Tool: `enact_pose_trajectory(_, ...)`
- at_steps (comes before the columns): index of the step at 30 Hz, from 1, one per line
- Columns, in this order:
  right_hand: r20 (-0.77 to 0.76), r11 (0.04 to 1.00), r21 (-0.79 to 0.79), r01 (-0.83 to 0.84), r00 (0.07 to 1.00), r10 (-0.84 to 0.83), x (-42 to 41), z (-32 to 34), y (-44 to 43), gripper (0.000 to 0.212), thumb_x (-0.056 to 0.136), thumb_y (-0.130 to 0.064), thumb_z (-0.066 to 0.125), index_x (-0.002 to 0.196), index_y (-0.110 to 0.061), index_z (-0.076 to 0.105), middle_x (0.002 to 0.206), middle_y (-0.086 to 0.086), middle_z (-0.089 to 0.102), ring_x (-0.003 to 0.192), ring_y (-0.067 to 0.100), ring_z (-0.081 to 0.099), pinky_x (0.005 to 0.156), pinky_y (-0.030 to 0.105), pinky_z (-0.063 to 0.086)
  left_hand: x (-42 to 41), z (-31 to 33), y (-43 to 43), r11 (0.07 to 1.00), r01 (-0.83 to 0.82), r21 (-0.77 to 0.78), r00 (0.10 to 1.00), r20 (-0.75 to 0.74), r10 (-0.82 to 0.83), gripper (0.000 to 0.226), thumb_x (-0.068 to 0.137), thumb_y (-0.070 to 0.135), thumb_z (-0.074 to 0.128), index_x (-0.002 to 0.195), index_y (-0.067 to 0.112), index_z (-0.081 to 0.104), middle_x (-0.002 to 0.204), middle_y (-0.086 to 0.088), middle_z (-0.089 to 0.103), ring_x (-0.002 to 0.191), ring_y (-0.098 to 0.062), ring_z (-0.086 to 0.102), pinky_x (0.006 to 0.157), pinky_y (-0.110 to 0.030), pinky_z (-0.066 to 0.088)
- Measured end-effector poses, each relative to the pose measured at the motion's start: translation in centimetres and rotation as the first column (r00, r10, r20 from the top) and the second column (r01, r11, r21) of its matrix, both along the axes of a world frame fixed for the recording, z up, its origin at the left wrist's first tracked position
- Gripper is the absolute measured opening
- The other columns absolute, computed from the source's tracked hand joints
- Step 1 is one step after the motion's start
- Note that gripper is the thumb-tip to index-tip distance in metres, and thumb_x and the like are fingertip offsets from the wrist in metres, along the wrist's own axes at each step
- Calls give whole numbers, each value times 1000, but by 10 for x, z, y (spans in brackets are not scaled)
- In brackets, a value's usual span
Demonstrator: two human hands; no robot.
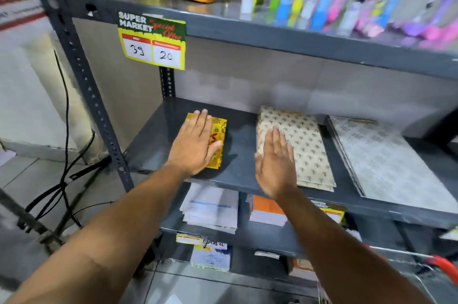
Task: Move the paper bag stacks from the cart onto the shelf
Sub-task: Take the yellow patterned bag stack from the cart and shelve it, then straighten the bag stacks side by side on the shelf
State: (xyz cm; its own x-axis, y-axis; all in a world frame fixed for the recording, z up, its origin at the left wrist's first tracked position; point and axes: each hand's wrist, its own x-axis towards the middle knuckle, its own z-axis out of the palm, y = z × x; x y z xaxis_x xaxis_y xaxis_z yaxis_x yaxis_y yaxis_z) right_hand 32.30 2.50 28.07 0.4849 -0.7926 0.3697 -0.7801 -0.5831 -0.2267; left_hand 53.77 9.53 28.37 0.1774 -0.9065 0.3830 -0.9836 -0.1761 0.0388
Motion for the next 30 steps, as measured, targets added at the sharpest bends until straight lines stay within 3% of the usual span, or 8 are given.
enact_pose_trajectory(9, -139, 973, -175, 154, 974, -179, -130, 21, 11, 66, 98, -28, 36, 154, -3, 11, 164, 15, 8, 151, 31, 8, 121, 45, 8, -102, 46, 32, 987, 70, -143, 989, 137, -50, 74, 95, 51, 23, 149, 0, 23, 160, -18, 17, 149, -33, 14, 120, -45, 15)
enact_pose_trajectory(12, -104, 980, -43, 192, 975, -195, -156, 17, 10, 67, 99, -29, 35, 155, -5, 6, 165, 13, 3, 152, 28, 3, 121, 41, 7, -119, 43, 34, 998, 24, -58, 999, -32, -26, 72, 97, 50, 20, 151, 3, 13, 162, -15, 8, 150, -30, 5, 123, -43, 10)
enact_pose_trajectory(15, 28, 940, 284, 190, 978, -206, -173, 11, 5, 66, 101, -25, 38, 154, -2, 6, 164, 15, 10, 151, 30, 10, 121, 41, 16, -136, 32, 28, 999, 9, 45, 922, -387, 9, 68, 99, 39, 33, 150, -1, 12, 160, -19, 11, 149, -32, 11, 122, -42, 15)
enact_pose_trajectory(17, 108, 867, 468, 169, 963, -246, -179, 6, -3, 59, 100, -20, 41, 150, -1, 18, 154, 22, 33, 136, 36, 39, 107, 41, 37, -145, 21, 22, 987, 26, 157, 737, -670, 87, 64, 98, 28, 42, 149, 0, 15, 156, -21, 24, 142, -35, 29, 115, -40, 27)
enact_pose_trajectory(19, 137, 826, 536, 175, 947, -290, -181, 0, -12, 44, 97, -16, 42, 138, -3, 32, 120, 25, 55, 95, 34, 59, 77, 39, 48, -152, 7, 15, 971, 56, 234, 564, -810, 162, 57, 95, 19, 43, 146, 1, 23, 142, -24, 45, 120, -38, 52, 97, -41, 44)
enact_pose_trajectory(23, 159, 772, 619, 145, 940, -304, -176, -18, -27, 60, 95, -10, 49, 150, -4, 25, 115, 18, 60, 57, 17, 53, 42, 21, 41, -162, -21, -5, 974, 27, 223, 618, -770, 160, 41, 91, 11, 50, 132, 7, 44, 130, -17, 59, 114, -37, 58, 91, -36, 47)
enact_pose_trajectory(25, 166, 772, 623, 121, 945, -282, -173, -28, -39, 69, 93, -11, 56, 153, -9, 23, 133, 20, 57, 63, 18, 56, 51, 21, 45, -162, -31, -18, 982, 11, 188, 650, -747, 136, 37, 90, 14, 57, 126, 12, 48, 126, -12, 63, 113, -35, 59, 92, -36, 49)
enact_pose_trajectory(30, 139, 830, 552, 77, 973, -183, -175, -40, -76, 83, 85, -18, 72, 152, -7, 25, 152, 13, 41, 133, 31, 47, 109, 36, 37, -152, -39, -46, 994, -8, 112, 646, -758, 91, 44, 82, 17, 69, 123, 14, 52, 123, -9, 67, 111, -31, 62, 87, -31, 49)
